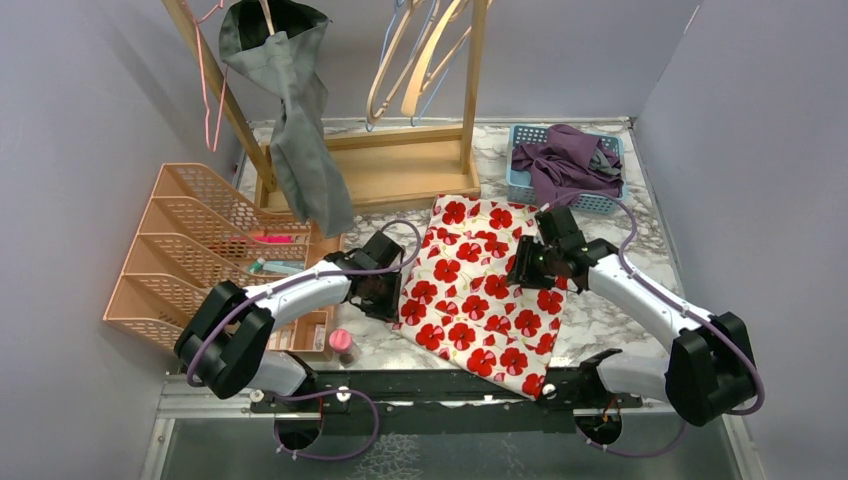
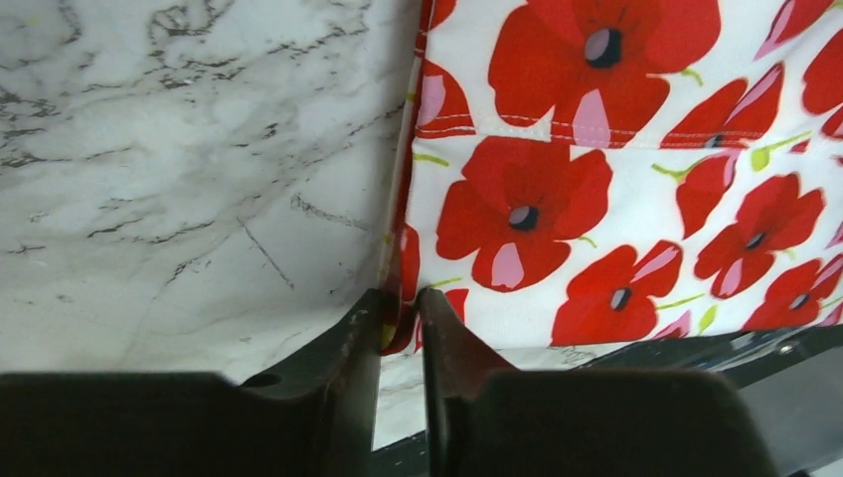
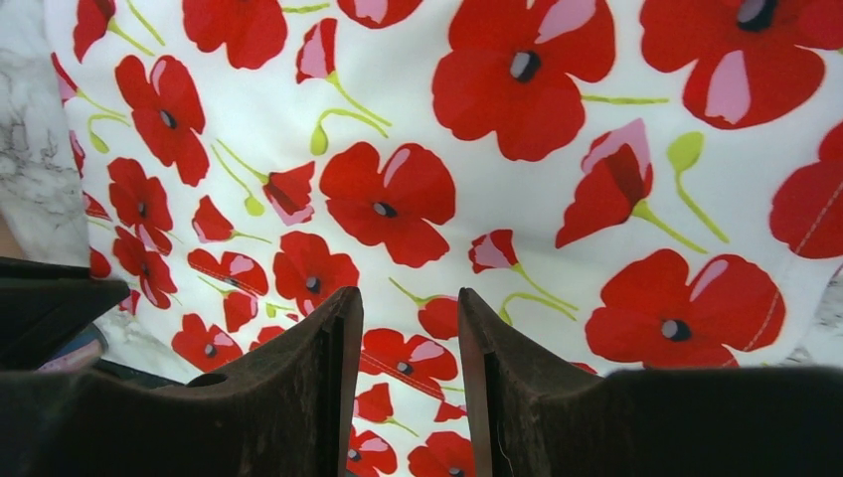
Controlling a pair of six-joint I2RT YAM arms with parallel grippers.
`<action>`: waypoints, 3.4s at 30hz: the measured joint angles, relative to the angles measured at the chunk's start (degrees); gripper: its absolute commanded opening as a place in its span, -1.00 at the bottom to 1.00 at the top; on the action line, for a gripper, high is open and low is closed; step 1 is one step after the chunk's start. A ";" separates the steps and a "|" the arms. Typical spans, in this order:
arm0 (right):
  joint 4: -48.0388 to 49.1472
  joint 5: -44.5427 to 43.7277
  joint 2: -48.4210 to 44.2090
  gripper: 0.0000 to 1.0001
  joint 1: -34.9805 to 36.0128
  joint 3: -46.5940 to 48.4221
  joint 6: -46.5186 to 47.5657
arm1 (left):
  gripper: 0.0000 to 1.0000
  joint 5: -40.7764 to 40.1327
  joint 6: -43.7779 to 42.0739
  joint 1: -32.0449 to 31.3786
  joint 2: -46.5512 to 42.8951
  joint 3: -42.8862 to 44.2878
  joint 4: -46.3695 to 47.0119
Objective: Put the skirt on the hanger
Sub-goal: Flatten out the skirt at the center of the board, then pick up the hanger from the clothesline.
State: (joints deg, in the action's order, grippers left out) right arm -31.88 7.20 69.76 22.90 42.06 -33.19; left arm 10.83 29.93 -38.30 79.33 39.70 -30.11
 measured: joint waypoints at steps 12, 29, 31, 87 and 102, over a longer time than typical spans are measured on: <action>1.99 -1.44 5.53 -0.13 0.96 0.00 -0.85 | -1.00 1.20 3.63 -5.25 -6.12 0.00 -6.47; 1.03 -15.41 20.00 -0.08 1.49 8.13 -0.55 | -0.09 4.74 9.92 -7.91 -16.57 -0.85 -13.31; 0.68 -15.39 19.28 -0.07 1.49 8.13 0.50 | -0.03 3.96 9.66 -7.96 -16.72 0.28 -14.45; -1.18 -8.92 33.07 0.16 43.85 22.99 -2.64 | 0.21 -30.75 -16.59 -7.82 -27.85 33.09 -1.81; 0.48 1.11 25.99 0.18 47.30 15.56 -1.07 | 0.39 -37.11 -22.53 -7.80 -22.14 40.65 1.77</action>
State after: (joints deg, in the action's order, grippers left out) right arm -31.40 8.32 95.74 70.19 57.63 -34.26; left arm -26.28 7.40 -46.11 57.19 80.36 -28.34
